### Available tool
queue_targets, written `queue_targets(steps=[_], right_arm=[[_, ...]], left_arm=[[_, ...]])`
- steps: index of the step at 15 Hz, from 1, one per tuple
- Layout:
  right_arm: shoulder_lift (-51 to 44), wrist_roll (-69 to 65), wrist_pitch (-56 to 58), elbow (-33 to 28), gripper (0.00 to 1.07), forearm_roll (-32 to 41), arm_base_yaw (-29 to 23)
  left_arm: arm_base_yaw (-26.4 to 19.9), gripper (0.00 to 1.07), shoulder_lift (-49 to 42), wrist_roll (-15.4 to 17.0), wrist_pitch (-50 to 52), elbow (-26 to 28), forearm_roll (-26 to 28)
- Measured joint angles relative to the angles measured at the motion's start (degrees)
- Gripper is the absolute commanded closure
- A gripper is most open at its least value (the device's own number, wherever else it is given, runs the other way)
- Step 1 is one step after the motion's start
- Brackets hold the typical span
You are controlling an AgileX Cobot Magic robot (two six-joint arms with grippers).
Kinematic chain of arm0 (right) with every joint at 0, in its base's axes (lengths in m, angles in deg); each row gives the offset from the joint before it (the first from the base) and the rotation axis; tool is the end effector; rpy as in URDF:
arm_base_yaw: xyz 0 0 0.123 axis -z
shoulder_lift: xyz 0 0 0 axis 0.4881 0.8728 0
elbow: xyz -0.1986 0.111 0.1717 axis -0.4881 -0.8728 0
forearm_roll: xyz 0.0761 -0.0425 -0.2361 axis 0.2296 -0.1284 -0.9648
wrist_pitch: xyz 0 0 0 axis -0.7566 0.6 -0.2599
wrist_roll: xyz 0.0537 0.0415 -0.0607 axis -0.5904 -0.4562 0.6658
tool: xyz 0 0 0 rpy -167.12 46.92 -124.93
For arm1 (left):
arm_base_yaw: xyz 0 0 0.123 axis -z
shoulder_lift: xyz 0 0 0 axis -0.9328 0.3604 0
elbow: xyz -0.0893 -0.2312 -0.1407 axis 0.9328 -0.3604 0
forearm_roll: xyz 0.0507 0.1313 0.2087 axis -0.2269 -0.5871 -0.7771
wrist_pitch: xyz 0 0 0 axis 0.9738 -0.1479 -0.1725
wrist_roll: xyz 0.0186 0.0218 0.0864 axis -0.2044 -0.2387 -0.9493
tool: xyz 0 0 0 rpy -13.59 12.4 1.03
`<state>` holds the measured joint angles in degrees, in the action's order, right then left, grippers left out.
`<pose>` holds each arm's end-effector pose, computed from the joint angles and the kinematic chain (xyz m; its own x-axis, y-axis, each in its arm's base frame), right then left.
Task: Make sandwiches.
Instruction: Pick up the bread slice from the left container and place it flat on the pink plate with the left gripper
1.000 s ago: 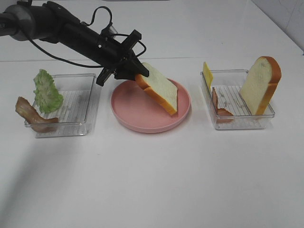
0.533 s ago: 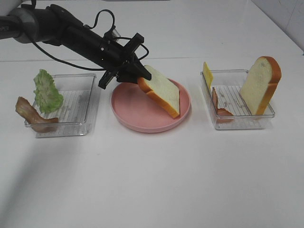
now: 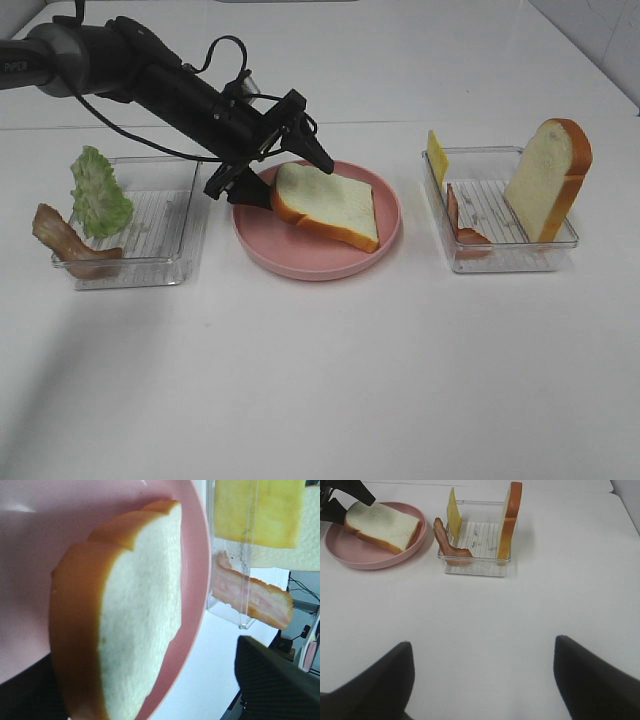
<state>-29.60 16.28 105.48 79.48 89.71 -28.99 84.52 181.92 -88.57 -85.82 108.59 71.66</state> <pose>-0.0075 0.0120 0.2786 -0.4442 -0.0595 -0.8939 -0.1409 0.9900 0.0041 0.4758 -0.2031 0.1225 -0.9999 -0.0155 -0.0059 -0.0053 0.6357 -0.7719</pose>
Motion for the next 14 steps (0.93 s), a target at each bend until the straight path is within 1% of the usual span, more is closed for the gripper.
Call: queue_targets(steps=[1,4,5,10,11,13,14], right_arm=[[0.0,0.0,0.0,0.0,0.33,0.0,0.0],[0.0,0.0,0.0,0.0,0.33,0.0,0.0],[0.0,0.0,0.0,0.0,0.33,0.0,0.0],[0.0,0.0,0.0,0.0,0.33,0.0,0.0],[0.0,0.0,0.0,0.0,0.33,0.0,0.0],[0.0,0.0,0.0,0.0,0.33,0.0,0.0],[0.0,0.0,0.0,0.0,0.33,0.0,0.0]], left_arm=[[0.06,0.23,0.0,0.0,-0.23,0.57,-1.78],[1.32,0.22,0.0,0.06,-0.8,5.04,-11.23],[2.12,0.22,0.0,0.86,-0.97,6.88,-14.38],[6.13,0.22,0.0,9.17,-5.84,15.47,-32.09],[6.42,0.22,0.0,10.54,-5.96,17.25,-34.78],[6.42,0.23,-0.29,12.95,-6.02,20.28,-37.64],[6.42,0.23,-0.86,13.98,-6.02,20.74,-38.45]])
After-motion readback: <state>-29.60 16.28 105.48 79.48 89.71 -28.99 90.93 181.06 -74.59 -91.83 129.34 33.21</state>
